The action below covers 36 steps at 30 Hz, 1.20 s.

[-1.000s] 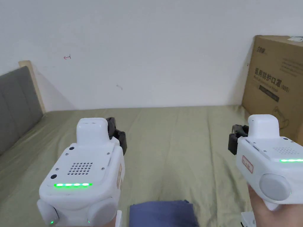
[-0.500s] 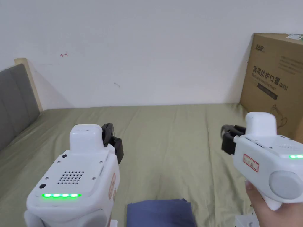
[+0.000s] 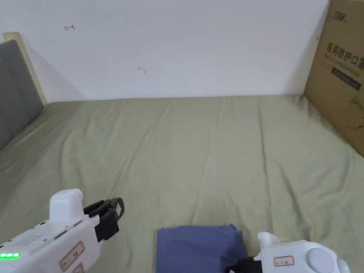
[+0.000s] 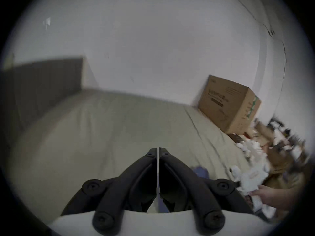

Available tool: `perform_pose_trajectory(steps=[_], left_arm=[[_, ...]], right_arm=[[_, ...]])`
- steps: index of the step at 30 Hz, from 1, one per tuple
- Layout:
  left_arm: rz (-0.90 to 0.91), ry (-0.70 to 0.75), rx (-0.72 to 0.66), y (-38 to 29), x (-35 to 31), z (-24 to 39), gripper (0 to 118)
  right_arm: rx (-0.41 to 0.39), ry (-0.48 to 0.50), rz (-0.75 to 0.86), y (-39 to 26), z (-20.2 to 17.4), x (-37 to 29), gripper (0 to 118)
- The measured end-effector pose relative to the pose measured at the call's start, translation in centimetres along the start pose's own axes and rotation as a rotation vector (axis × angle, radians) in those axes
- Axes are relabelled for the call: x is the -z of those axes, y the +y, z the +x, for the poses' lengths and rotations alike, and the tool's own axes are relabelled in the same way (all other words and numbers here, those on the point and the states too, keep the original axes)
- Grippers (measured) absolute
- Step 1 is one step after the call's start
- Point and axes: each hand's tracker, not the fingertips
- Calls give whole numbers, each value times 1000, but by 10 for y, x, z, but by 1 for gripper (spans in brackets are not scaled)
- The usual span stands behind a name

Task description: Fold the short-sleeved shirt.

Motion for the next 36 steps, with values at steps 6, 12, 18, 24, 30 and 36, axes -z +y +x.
perform_pose_trajectory(steps=[6, 12, 18, 24, 30, 36], left_arm=[[-330, -356, -416, -49, 69, -78, 62], [-422, -512, -578, -93, 124, -96, 118], [-563, -758, -640, -118, 175, -62, 118], [-559, -857, -770, -130, 200, -57, 117], [-579, -679, -717, -138, 190, -77, 19], [-620, -545, -589, -103, 170, -56, 20]], right_arm=[[47, 69, -7, 1, 11, 2, 0], [107, 108, -15, 2, 18, 3, 0], [166, 155, -28, 3, 27, 5, 0], [166, 170, -2, -3, 31, 4, 0], [257, 222, 18, -10, 37, 4, 0], [134, 142, 51, -10, 4, -20, 0]])
